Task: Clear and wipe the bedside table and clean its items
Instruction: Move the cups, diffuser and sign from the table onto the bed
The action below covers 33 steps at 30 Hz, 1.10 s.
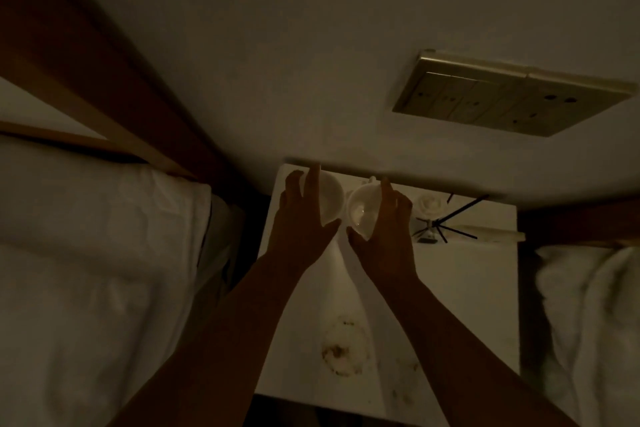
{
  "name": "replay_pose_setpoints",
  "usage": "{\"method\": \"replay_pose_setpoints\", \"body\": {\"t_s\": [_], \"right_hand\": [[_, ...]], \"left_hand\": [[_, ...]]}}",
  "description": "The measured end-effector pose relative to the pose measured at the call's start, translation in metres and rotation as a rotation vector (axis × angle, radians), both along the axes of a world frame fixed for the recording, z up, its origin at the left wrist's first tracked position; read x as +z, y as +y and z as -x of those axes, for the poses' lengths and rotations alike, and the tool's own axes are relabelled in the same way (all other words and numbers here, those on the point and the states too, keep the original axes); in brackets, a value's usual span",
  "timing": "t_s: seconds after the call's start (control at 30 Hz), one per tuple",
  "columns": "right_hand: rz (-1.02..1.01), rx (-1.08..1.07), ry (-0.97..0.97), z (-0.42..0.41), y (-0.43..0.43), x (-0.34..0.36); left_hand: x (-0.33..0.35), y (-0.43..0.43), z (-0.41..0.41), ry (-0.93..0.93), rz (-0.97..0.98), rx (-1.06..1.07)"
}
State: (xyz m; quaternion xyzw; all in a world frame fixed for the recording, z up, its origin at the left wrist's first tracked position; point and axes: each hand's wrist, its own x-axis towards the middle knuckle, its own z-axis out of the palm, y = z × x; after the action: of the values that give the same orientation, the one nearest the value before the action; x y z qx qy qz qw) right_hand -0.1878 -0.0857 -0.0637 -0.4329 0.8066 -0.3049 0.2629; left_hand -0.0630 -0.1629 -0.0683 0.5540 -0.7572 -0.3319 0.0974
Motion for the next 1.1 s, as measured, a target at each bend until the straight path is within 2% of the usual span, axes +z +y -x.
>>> {"method": "replay_pose_setpoints", "body": {"t_s": [0.07, 0.27, 0.47, 0.8, 1.1], "right_hand": [[-0.003, -0.032, 0.002, 0.001, 0.001, -0.006], [-0.046, 0.012, 0.037, -0.011, 0.005, -0.003], [-0.059, 0.188, -0.046, -0.068, 0.003, 0.008], [0.023, 0.651, -0.193, -0.288, 0.001, 0.043], [-0.011, 1.083, -0.143, -0.492, 0.039, 0.05]], "left_hand": [[-0.004, 0.001, 0.001, -0.012, 0.059, 0.019], [0.003, 0.013, -0.022, 0.066, 0.028, 0.141], [0.021, 0.036, -0.115, 0.075, -0.035, 0.407], [0.065, 0.128, -0.343, 0.005, -0.022, 0.878], [0.071, 0.235, -0.526, -0.008, -0.022, 1.165]]}}
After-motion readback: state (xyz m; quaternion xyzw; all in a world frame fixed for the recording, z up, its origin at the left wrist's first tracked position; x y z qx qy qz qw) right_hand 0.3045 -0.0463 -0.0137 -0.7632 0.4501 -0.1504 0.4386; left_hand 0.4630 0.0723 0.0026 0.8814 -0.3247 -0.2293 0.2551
